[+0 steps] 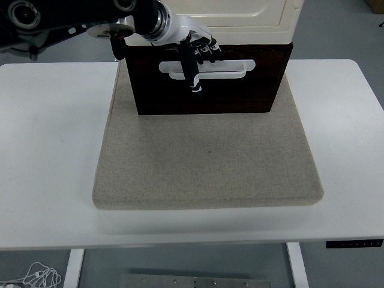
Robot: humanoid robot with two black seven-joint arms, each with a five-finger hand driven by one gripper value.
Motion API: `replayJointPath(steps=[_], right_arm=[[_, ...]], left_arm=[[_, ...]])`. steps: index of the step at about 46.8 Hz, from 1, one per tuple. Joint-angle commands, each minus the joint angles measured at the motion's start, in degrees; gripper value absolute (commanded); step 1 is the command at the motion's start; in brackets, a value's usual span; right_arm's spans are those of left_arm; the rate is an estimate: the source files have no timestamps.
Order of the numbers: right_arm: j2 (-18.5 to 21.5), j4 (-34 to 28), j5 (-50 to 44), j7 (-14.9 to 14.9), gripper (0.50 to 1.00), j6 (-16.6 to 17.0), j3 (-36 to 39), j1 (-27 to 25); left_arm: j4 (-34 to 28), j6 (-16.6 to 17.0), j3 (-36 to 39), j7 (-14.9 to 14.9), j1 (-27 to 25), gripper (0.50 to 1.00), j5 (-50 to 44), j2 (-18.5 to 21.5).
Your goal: Open the drawer under the combination cabinet
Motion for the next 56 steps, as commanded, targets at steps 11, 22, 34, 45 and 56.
replayJointPath(steps=[11,22,34,45,56], right_arm=[[0.0,0.0,0.0,0.0,0.926,0.0,0.0,0.0],[0.0,0.0,0.0,0.0,0.926,0.0,0.0,0.0],[0.0,0.0,0.0,0.0,0.926,0.0,0.0,0.0],[0.0,0.0,0.0,0.0,0.926,0.0,0.0,0.0],[0.0,0.0,0.0,0.0,0.926,0.0,0.0,0.0]], left_arm=[[0.4,0.0,0.0,0.0,0.8,1.0,0.0,-0.3],[1.7,0.0,0.0,0.0,1.2,1.0,0.0,-1.2],[2.1,0.1,0.0,0.0,1.7,1.0,0.0,-1.5],[2.7,0.1,0.0,0.0,2.4,1.0,0.0,-2.5],[2.9,0.1,0.0,0.0,2.5,1.0,0.0,-2.5]])
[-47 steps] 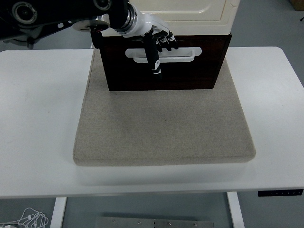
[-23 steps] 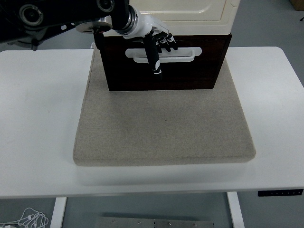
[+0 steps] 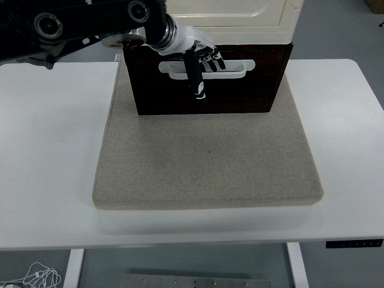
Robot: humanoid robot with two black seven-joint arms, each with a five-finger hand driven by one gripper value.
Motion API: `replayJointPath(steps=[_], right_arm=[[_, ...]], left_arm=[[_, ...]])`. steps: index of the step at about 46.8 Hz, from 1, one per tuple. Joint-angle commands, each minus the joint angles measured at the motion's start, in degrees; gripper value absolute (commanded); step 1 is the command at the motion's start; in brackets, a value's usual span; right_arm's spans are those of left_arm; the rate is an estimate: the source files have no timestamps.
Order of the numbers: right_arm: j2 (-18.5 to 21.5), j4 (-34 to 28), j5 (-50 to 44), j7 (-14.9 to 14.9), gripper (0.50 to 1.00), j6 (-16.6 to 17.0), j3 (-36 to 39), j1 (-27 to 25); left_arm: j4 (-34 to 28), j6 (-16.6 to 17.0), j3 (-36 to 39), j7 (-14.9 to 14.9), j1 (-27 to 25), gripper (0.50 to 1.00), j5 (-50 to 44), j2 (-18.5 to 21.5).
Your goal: Open the drawer under the combination cabinet
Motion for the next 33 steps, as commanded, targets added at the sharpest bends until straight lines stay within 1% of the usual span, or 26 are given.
replayJointPath(steps=[1,22,33], right_arm=[[0.0,0.0,0.0,0.0,0.926,0.0,0.0,0.0],[0.0,0.0,0.0,0.0,0.926,0.0,0.0,0.0],[0.0,0.0,0.0,0.0,0.926,0.0,0.0,0.0]], left_arm=[[0.0,0.0,0.0,0.0,0.0,1.0,0.0,0.0],[-0.1,-0.1,0.0,-0.1,0.7,1.0,0.0,-0.2],[-0.3,-1.1,-0.1,-0.2,0.6,1.0,-0.1,-0.2]])
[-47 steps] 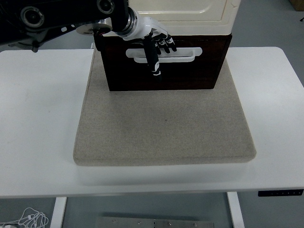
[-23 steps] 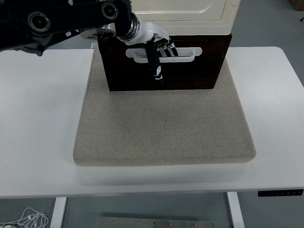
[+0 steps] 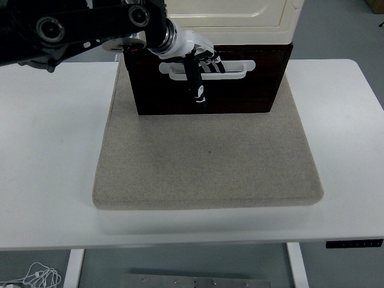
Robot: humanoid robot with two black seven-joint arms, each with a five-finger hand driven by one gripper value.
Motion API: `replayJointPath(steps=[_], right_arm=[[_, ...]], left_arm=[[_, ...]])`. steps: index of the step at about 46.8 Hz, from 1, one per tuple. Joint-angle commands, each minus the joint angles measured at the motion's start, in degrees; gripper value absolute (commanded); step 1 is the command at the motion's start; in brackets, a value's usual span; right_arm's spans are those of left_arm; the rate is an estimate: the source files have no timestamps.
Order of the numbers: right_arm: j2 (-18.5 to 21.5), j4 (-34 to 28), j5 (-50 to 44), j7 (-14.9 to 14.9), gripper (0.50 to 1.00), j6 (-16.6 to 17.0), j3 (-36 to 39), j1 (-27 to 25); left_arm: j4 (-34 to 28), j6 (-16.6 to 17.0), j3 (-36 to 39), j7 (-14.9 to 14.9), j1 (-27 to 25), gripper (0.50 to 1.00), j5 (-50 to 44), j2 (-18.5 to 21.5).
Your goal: Open the drawer under the combination cabinet
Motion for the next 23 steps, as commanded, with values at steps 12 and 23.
replayJointPath(steps=[12,23], right_arm=[[0.0,0.0,0.0,0.0,0.926,0.0,0.0,0.0],[0.0,0.0,0.0,0.0,0.926,0.0,0.0,0.0]], left_arm=[[-0.2,-3.3,-0.1,0.0,-0.8,1.0,-0.1,0.0],[-0.4,-6.6,-0.3,0.1,-1.0,1.0,-0.1,0.3]])
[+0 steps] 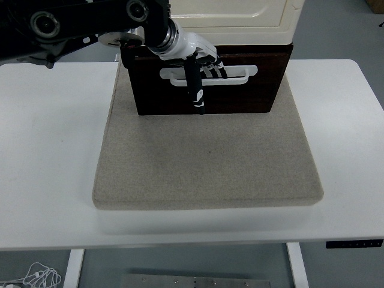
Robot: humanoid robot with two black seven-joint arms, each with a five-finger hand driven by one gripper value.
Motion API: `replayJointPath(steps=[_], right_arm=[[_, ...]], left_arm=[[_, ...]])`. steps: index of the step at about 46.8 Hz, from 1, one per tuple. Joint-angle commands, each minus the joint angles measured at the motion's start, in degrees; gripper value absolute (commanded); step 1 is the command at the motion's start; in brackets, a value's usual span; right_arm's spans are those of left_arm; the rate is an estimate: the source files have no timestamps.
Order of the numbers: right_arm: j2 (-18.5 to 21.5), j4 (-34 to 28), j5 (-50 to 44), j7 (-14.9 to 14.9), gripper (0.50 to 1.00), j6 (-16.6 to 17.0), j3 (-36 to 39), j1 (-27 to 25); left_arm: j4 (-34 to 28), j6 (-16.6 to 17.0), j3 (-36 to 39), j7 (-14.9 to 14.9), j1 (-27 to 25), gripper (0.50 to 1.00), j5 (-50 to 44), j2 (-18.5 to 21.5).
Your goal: Open the drawer under the combination cabinet
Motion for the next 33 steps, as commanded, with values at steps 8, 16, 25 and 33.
replayJointPath(steps=[8,16,25,33], right_arm=[[0.0,0.0,0.0,0.0,0.926,0.0,0.0,0.0],[0.0,0.0,0.0,0.0,0.926,0.0,0.0,0.0],[0.0,0.0,0.0,0.0,0.926,0.0,0.0,0.0],[0.0,0.0,0.0,0.0,0.926,0.0,0.0,0.0]], left_arm=[[-0.4,-1.1,-0.1,-0.1,-0.1,1.0,0.0,0.2],[-0.5,-2.7,-0.3,-0.1,-0.9,1.0,0.0,0.4],[-0.5,-3.7,-0.4,-0.1,-1.5,1.0,0.0,0.6],[-1.2,-5.2,-0.5,-0.1,-1.6,1.0,0.0,0.9]])
